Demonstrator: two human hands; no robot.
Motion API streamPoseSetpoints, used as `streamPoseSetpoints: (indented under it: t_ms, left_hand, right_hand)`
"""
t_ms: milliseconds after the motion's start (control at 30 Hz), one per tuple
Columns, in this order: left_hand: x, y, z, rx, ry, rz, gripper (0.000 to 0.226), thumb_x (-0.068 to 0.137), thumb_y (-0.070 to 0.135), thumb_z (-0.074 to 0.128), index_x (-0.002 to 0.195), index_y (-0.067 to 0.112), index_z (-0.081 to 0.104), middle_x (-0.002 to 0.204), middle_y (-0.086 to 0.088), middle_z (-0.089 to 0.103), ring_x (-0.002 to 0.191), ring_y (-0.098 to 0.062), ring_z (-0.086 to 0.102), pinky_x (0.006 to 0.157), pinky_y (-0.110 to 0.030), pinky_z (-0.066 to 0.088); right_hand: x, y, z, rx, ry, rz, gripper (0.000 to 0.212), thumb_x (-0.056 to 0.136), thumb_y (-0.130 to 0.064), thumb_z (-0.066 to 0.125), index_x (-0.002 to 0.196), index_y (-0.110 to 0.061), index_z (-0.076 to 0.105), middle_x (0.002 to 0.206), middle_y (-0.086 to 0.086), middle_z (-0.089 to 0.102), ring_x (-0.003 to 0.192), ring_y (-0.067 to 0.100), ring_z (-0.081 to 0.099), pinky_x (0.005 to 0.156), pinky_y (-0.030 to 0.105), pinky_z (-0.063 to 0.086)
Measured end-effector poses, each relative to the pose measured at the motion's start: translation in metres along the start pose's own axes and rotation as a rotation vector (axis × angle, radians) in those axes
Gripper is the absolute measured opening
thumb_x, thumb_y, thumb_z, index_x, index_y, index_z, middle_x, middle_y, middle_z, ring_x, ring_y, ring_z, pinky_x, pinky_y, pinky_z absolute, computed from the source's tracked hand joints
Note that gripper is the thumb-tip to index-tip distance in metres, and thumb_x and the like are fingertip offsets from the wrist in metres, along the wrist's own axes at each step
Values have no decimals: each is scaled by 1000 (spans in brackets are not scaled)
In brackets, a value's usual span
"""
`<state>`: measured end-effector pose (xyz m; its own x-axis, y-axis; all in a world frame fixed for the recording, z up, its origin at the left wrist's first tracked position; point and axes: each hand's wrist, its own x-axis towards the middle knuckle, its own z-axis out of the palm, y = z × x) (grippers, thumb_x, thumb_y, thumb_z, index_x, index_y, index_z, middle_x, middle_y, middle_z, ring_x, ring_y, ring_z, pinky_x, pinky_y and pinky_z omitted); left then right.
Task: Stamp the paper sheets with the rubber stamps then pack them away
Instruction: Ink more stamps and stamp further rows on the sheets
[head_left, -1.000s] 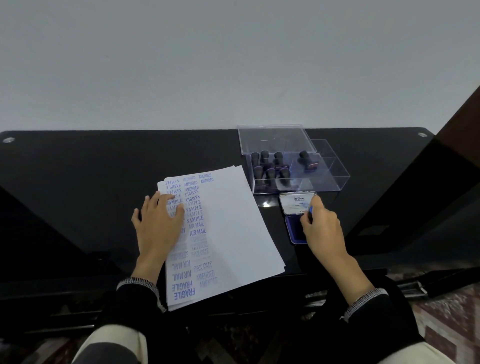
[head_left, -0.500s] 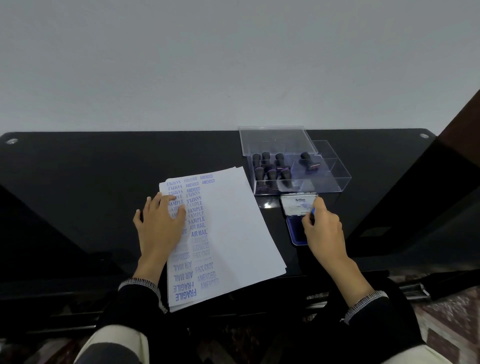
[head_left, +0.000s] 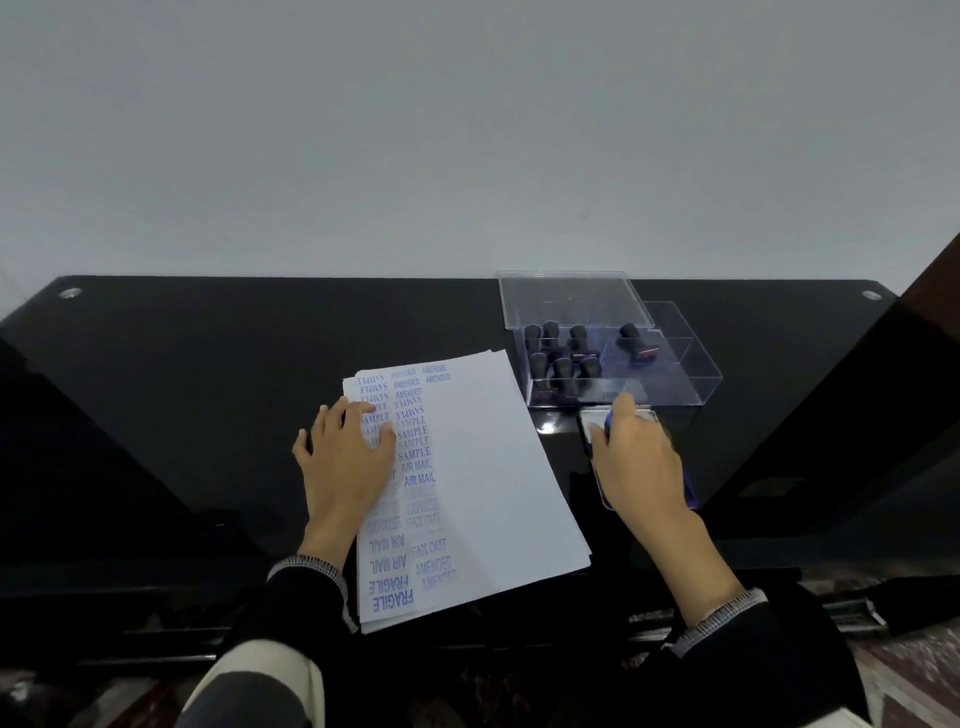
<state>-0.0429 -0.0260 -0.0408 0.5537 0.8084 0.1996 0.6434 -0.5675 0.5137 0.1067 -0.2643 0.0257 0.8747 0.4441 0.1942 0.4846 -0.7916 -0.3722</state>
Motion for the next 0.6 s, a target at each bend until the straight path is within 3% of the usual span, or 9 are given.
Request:
streamPoseSetpoints:
  t_ms: [100,200,333,400,500,600]
  left_hand:
    - [0,2,-2,16,-15,-15,36,94,41,47,127,27,50,148,2,39,144,-20,21,117,-49,8]
    - [0,3,-2,18,-22,-19,38,94,42,47,129,27,49,149,1,38,144,-20,21,118,-49,8]
    - [1,4,-4,13,-16,-22,38,95,42,45,130,28,48,150,3,36,145,-19,19,118,-47,7]
    - [0,4,-4,14,-12,-23,38,95,43,44,130,28,48,150,3,36,145,-19,19,118,-47,7]
    - [-1,2,-2,20,-2,-19,38,95,43,42,129,28,48,150,3,36,145,-19,19,118,-47,8]
    - [0,1,-1,26,1,-20,39,95,43,42,131,28,47,150,3,36,145,-19,19,117,-46,8]
  right_hand:
    - [-4,-29,6,390,-87,3,19,96,-25,49,94,-9,38,66,4,50,57,19,47,50,33,37]
    - [-3,-49,21,605,-151,40,13,95,-15,48,94,-5,40,73,11,53,60,18,45,52,35,39]
    - [2,-67,39,737,-144,50,12,92,-14,54,94,-3,49,75,7,54,57,11,43,47,12,36]
    - [7,-74,48,779,-89,49,9,89,-12,60,89,-5,56,73,1,56,59,7,46,50,7,38]
    - [18,-84,62,837,-54,54,5,84,-10,66,84,-9,61,70,0,60,61,6,51,56,9,40]
    - [34,-94,76,874,-67,50,6,84,-11,67,81,-9,62,67,2,61,60,9,51,59,20,43]
